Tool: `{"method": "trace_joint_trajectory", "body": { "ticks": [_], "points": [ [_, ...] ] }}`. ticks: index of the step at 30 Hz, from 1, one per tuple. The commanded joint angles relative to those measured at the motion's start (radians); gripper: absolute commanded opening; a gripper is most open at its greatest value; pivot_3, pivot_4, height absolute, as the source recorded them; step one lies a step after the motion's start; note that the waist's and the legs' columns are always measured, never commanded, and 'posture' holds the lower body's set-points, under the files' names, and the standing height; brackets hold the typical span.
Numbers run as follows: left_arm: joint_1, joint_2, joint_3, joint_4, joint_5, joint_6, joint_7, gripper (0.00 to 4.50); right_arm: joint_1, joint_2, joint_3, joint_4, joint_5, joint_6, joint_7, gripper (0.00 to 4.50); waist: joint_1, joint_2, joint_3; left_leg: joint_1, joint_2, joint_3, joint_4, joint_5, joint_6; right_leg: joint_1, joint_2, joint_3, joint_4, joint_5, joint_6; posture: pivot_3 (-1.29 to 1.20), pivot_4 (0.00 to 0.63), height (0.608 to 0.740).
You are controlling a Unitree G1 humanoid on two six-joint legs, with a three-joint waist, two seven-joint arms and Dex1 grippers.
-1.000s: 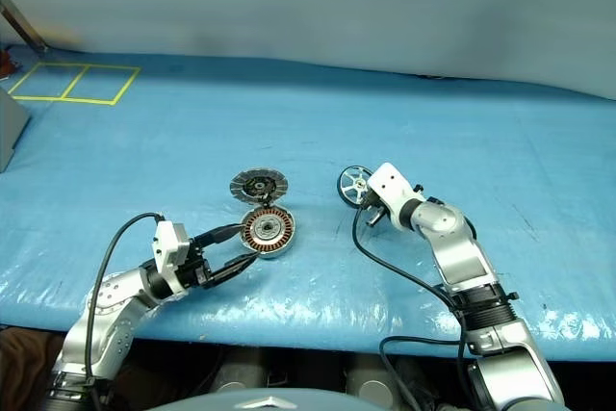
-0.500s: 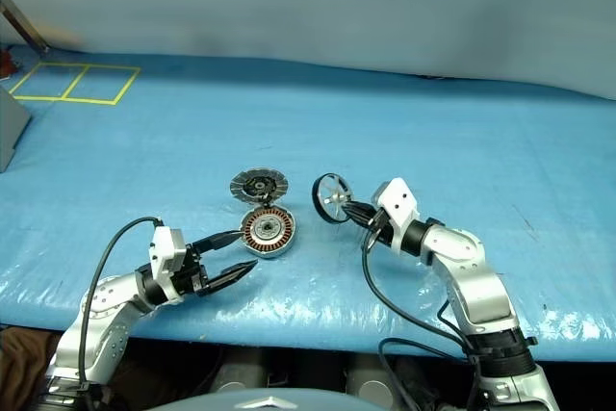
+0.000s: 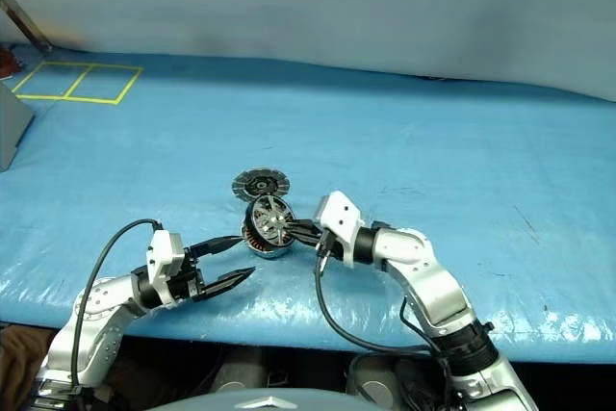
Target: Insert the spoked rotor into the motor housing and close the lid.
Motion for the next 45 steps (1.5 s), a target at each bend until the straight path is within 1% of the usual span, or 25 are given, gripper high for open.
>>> {"method": "trace_joint_trajectory", "body": {
  "ticks": [1, 11, 29, 32, 37, 42, 43, 45],
  "points": [
    [0.001, 0.006, 0.014, -0.025, 0.004, -0.010, 0.002, 3.42, -0.034, 0.012, 0.009, 0.031, -0.058, -0.039, -0.039, 0.04, 0.000, 0.000, 0.000, 0.000, 0.000, 0.000, 0.000, 0.000, 0.000, 0.000, 0.000, 0.000, 0.000, 0.000, 0.000, 0.00, 0.150, 0.740],
    [0.002, 0.005, 0.017, -0.020, 0.007, -0.017, 0.009, 3.42, -0.057, 0.032, 0.018, 0.094, -0.109, -0.072, -0.051, 0.04, -0.001, 0.000, 0.000, 0.000, 0.000, 0.000, 0.000, 0.001, -0.002, 0.000, 0.001, 0.000, 0.000, 0.000, 0.000, 0.00, 0.150, 0.740],
    [-0.001, 0.005, 0.018, -0.015, 0.012, -0.019, 0.012, 3.42, -0.050, 0.020, 0.037, 0.103, -0.139, -0.073, -0.028, 0.04, -0.001, 0.000, 0.000, 0.000, 0.000, 0.000, 0.000, 0.001, -0.002, 0.000, 0.000, 0.000, 0.000, 0.000, 0.000, 0.00, 0.150, 0.740],
    [-0.001, 0.005, 0.019, -0.015, 0.013, -0.020, 0.013, 3.42, -0.049, 0.018, 0.039, 0.102, -0.136, -0.069, -0.020, 0.80, -0.001, 0.000, 0.000, 0.000, 0.000, 0.000, 0.000, 0.001, -0.002, 0.000, 0.000, 0.000, 0.000, 0.000, 0.000, 0.00, 0.150, 0.740],
    [0.001, 0.001, 0.021, -0.015, 0.017, -0.019, 0.014, 3.42, -0.048, 0.012, 0.047, 0.104, -0.157, -0.083, -0.023, 2.47, -0.001, 0.000, 0.000, 0.000, 0.000, 0.000, 0.000, 0.001, -0.002, 0.000, 0.001, 0.000, 0.000, 0.000, 0.000, 0.00, 0.150, 0.740],
    [0.002, -0.001, 0.022, -0.014, 0.017, -0.020, 0.014, 3.42, -0.045, 0.033, 0.028, 0.091, -0.124, -0.074, -0.021, 4.18, -0.001, 0.000, 0.000, 0.000, 0.000, 0.000, 0.000, 0.001, -0.002, 0.000, 0.000, 0.000, 0.000, 0.000, 0.000, 0.00, 0.150, 0.740],
    [0.002, -0.001, 0.023, -0.014, 0.017, -0.021, 0.015, 3.42, -0.044, 0.038, 0.025, 0.091, -0.117, -0.071, -0.022, 4.46, -0.001, 0.000, 0.000, 0.000, 0.000, 0.000, 0.000, 0.001, -0.002, 0.000, 0.001, 0.000, 0.000, 0.000, 0.000, 0.00, 0.150, 0.740],
    [0.002, -0.004, 0.025, -0.014, 0.015, -0.024, 0.016, 3.42, -0.044, 0.050, 0.019, 0.091, -0.104, -0.059, -0.026, 4.46, -0.001, 0.000, 0.000, 0.000, 0.000, 0.000, 0.000, 0.001, -0.002, 0.000, 0.001, 0.000, 0.000, 0.000, 0.000, 0.00, 0.150, 0.740]
  ]
}}
